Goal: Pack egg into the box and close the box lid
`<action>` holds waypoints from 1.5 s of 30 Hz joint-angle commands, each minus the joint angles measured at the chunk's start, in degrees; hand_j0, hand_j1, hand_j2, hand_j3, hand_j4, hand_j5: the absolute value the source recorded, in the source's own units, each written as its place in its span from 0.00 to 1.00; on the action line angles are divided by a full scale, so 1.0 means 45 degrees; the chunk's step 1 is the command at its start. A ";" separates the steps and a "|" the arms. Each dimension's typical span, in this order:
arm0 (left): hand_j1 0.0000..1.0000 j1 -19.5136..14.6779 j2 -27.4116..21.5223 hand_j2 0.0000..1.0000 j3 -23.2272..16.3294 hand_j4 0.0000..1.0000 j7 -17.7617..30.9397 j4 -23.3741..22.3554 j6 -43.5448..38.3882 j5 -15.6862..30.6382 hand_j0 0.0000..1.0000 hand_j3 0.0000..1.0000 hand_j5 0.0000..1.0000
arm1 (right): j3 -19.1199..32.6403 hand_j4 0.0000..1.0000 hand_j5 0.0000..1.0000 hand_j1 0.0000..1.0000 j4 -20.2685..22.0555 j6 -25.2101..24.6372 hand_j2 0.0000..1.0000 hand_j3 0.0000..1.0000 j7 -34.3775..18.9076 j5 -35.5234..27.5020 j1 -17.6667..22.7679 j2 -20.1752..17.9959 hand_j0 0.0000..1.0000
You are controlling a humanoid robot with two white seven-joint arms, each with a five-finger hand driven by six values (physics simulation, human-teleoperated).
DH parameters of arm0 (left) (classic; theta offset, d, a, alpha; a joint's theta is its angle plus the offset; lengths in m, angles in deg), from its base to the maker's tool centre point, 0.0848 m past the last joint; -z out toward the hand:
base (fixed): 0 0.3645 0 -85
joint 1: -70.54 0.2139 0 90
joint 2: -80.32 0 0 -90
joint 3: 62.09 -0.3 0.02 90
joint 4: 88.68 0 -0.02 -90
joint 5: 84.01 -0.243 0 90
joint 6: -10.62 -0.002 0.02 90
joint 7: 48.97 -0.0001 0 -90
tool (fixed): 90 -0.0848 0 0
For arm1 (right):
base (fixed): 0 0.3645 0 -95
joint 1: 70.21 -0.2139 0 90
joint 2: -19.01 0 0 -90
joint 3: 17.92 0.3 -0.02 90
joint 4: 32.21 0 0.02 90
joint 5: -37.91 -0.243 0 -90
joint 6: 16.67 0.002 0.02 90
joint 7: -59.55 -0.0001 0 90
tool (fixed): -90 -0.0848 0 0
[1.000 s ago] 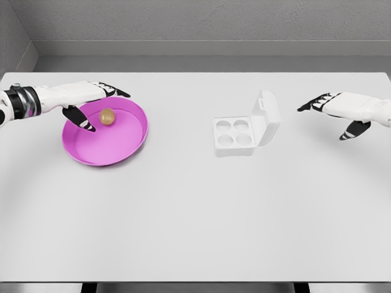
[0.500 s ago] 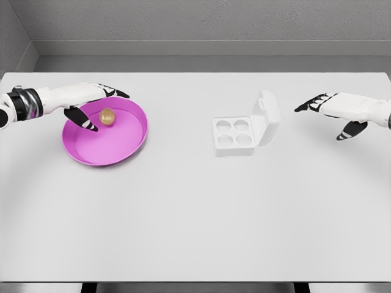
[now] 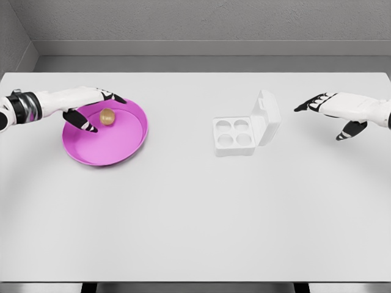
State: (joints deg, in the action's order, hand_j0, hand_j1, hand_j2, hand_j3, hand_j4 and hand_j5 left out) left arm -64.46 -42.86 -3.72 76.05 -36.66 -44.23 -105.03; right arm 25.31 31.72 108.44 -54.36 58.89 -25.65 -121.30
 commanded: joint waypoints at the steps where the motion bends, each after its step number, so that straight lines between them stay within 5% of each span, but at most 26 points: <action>1: 0.89 0.0000 0.0009 0.89 0.0018 0.89 -0.0005 -0.0133 -0.0034 0.0079 0.89 0.89 0.89 | 0.0022 1.00 1.00 1.00 -0.0007 -0.0025 1.00 1.00 0.0000 -0.0071 0.0000 0.0010 1.00; 45: 0.91 -0.0059 0.0224 0.91 0.0154 0.91 -0.0005 -0.1305 -0.0034 0.0099 0.91 0.91 0.91 | 0.0042 1.00 1.00 1.00 0.0071 -0.0025 1.00 1.00 0.0039 -0.0071 0.0156 0.0029 1.00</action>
State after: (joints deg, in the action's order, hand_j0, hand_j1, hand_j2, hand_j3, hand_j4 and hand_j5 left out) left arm -64.72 -41.67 -3.35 76.05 -42.16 -44.23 -104.99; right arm 25.42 32.04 108.44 -54.26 58.88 -25.04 -121.17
